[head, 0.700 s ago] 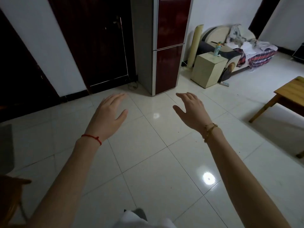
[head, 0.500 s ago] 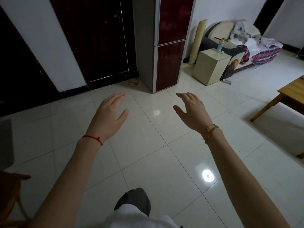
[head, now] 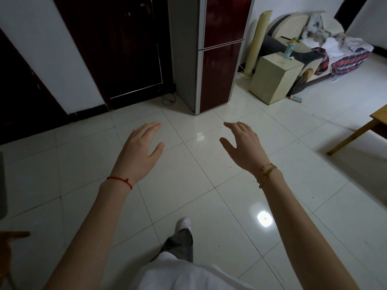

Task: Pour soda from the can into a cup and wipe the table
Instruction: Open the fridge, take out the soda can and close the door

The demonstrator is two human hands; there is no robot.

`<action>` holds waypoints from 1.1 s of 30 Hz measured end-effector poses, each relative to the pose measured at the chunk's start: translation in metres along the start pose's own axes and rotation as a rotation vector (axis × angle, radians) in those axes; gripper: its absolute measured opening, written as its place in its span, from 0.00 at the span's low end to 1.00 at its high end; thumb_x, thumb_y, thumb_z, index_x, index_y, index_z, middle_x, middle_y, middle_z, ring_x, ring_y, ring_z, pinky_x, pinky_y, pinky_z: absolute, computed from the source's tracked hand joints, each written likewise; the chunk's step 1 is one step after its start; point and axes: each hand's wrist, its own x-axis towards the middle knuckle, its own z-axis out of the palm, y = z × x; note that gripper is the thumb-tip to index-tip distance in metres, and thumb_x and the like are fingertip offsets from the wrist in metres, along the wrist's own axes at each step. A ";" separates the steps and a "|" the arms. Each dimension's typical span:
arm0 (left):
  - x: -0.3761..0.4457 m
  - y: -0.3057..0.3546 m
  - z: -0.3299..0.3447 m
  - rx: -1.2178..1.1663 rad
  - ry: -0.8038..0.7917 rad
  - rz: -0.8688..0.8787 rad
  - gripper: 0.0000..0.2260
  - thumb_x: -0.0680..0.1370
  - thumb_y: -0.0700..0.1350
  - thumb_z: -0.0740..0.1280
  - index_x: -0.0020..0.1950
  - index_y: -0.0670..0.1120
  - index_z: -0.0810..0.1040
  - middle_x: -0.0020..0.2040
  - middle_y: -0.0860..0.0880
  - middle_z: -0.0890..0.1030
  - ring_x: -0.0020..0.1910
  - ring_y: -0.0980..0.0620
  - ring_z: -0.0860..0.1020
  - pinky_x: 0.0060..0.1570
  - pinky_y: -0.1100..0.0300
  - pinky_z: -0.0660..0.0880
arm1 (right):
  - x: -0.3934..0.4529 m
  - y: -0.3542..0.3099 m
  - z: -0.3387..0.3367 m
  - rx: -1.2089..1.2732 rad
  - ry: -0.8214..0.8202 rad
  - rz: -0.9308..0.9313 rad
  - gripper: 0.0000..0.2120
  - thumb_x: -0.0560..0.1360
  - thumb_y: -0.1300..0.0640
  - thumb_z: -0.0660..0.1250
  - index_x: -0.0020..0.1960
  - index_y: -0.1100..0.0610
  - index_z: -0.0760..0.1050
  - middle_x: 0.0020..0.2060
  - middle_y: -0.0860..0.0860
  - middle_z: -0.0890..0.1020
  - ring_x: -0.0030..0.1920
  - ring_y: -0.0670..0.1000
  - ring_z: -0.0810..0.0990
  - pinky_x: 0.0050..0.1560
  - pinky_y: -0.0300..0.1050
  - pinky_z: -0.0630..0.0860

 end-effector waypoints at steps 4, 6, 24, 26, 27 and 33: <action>0.058 -0.020 -0.001 -0.004 -0.005 -0.018 0.23 0.82 0.47 0.61 0.76 0.45 0.64 0.75 0.48 0.66 0.75 0.51 0.62 0.75 0.48 0.58 | 0.063 0.002 0.005 0.007 -0.012 0.011 0.24 0.80 0.47 0.58 0.73 0.54 0.63 0.70 0.51 0.70 0.73 0.53 0.63 0.74 0.52 0.58; 0.090 -0.030 -0.004 -0.006 0.003 -0.023 0.23 0.82 0.47 0.61 0.76 0.45 0.64 0.75 0.48 0.66 0.75 0.51 0.62 0.76 0.48 0.58 | 0.096 0.003 0.006 0.008 -0.009 0.009 0.24 0.80 0.47 0.58 0.73 0.54 0.63 0.70 0.50 0.70 0.73 0.52 0.63 0.74 0.51 0.58; 0.349 -0.092 0.043 -0.035 -0.091 0.018 0.23 0.81 0.46 0.62 0.76 0.46 0.64 0.75 0.49 0.66 0.74 0.52 0.63 0.75 0.47 0.59 | 0.328 0.064 0.049 0.034 -0.027 0.132 0.24 0.80 0.47 0.58 0.73 0.54 0.64 0.70 0.51 0.70 0.73 0.54 0.63 0.75 0.52 0.59; 0.380 -0.098 0.053 -0.041 -0.094 0.012 0.23 0.81 0.46 0.62 0.76 0.46 0.64 0.75 0.49 0.66 0.74 0.52 0.63 0.75 0.47 0.59 | 0.358 0.076 0.055 0.044 -0.038 0.130 0.24 0.80 0.47 0.59 0.73 0.54 0.64 0.70 0.51 0.71 0.73 0.54 0.64 0.74 0.52 0.59; 0.397 -0.100 0.058 -0.044 -0.090 0.009 0.23 0.81 0.46 0.62 0.76 0.47 0.64 0.75 0.50 0.66 0.74 0.52 0.63 0.75 0.47 0.59 | 0.375 0.082 0.057 0.050 -0.038 0.126 0.24 0.80 0.47 0.59 0.73 0.54 0.64 0.70 0.51 0.71 0.73 0.54 0.64 0.74 0.52 0.60; 0.512 -0.110 0.070 -0.056 -0.050 -0.023 0.23 0.81 0.47 0.62 0.77 0.48 0.63 0.75 0.51 0.65 0.75 0.54 0.61 0.73 0.61 0.55 | 0.493 0.120 0.051 0.064 -0.028 0.104 0.24 0.80 0.47 0.59 0.73 0.53 0.64 0.69 0.50 0.72 0.72 0.53 0.65 0.73 0.54 0.62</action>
